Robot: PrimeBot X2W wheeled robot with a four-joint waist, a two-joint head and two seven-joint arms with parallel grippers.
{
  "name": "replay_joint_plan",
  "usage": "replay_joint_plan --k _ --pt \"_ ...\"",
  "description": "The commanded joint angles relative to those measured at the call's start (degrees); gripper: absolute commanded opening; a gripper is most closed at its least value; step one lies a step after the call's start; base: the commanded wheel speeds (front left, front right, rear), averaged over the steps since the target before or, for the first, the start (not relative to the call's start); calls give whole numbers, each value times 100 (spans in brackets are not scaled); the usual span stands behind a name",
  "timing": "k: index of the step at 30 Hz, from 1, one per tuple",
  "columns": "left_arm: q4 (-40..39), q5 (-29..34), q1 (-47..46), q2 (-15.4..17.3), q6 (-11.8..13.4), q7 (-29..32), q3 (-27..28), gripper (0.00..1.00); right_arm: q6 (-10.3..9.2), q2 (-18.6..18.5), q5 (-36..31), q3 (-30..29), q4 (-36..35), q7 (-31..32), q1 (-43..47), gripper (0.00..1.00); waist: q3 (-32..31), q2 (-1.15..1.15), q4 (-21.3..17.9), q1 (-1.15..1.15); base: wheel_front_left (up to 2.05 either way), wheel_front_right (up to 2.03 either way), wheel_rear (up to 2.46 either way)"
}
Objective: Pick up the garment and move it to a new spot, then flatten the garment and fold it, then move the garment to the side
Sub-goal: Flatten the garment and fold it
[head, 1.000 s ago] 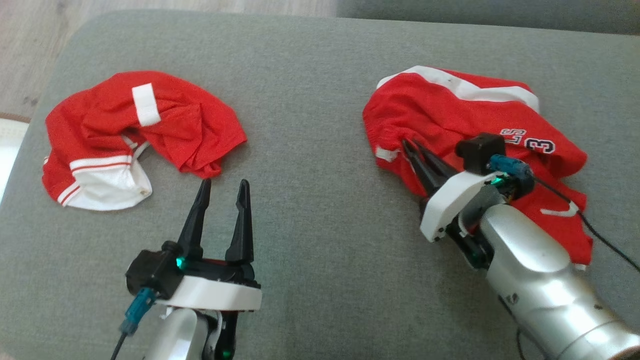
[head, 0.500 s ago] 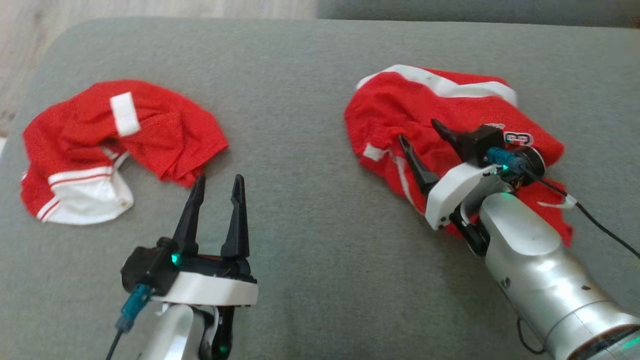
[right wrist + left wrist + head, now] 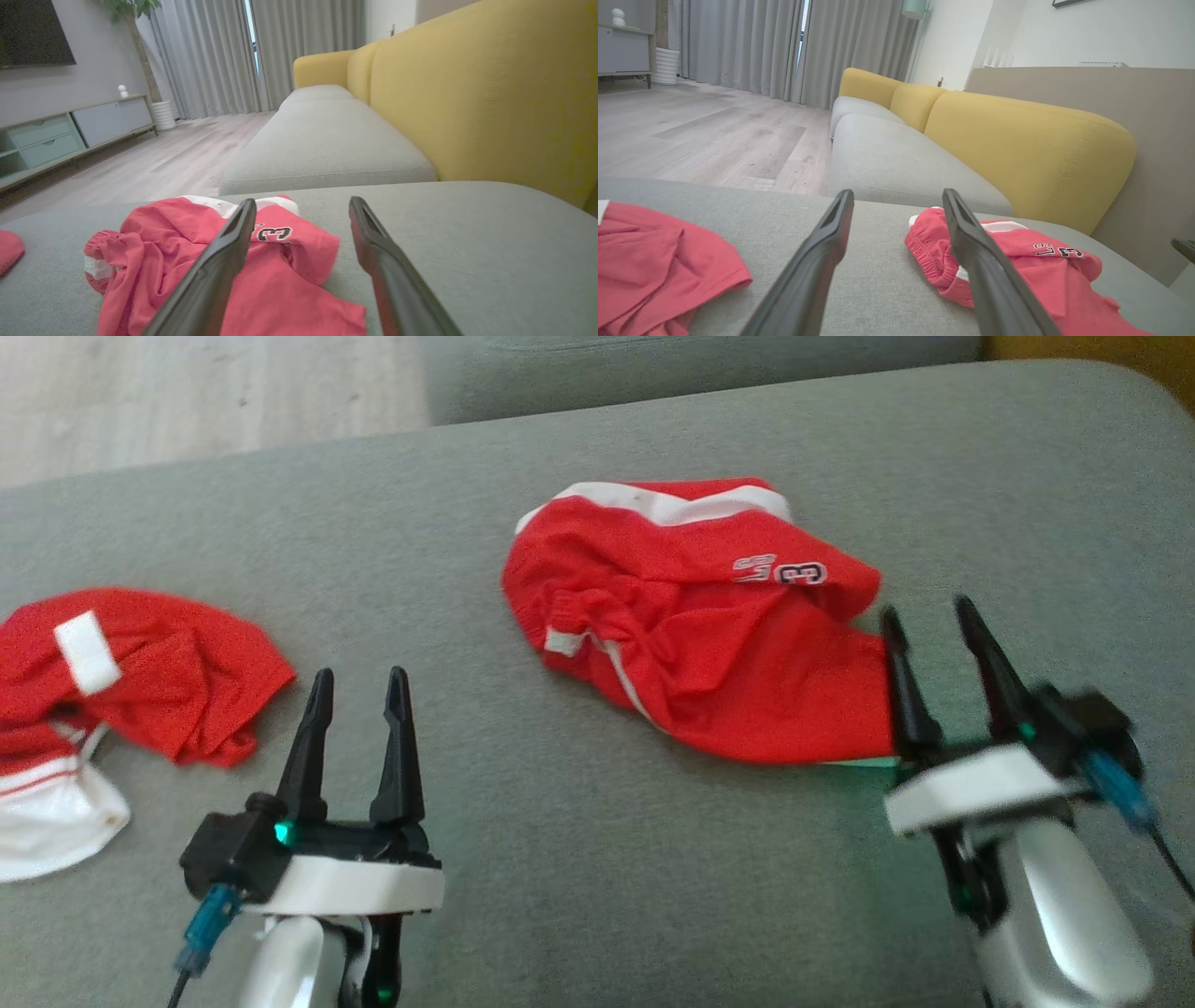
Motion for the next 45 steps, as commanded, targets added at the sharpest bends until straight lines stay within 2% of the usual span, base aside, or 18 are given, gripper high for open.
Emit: replay_joint_plan --k 1,6,11,18,22,29,36,45 --pt "-216 55 -109 18 -23 -46 208 100 -4 111 -75 -26 -499 -52 78 100 -45 0 -207 0 0 0 0" --pt "-246 85 -154 18 -60 -46 240 100 -4 144 -146 -267 -1154 -53 813 100 26 0 -373 0 0 0 0" --pt "-236 86 -219 18 -97 -46 258 100 -4 148 93 -261 -1373 -53 1195 100 95 0 -480 0 0 0 0" --pt "-17 298 -406 18 -199 -46 164 100 -4 149 246 -249 -1477 -53 1036 100 249 0 -523 0 0 0 0" --pt "451 396 -744 113 -254 -24 -152 100 -4 149 248 -276 -1510 -53 956 100 442 0 -544 0 0 0 0" --pt "1354 301 -1633 325 -282 533 -846 100 -4 150 338 -218 -1502 -53 821 100 783 0 -725 0 0 0 0" --pt "2038 334 -2124 451 -224 702 -913 100 -4 150 409 -199 -1486 -53 756 100 928 0 -905 0 0 0 0" --pt "2347 306 -2284 453 -194 450 -936 100 -4 150 416 -222 -1446 -53 756 100 923 0 -943 0 0 0 0"
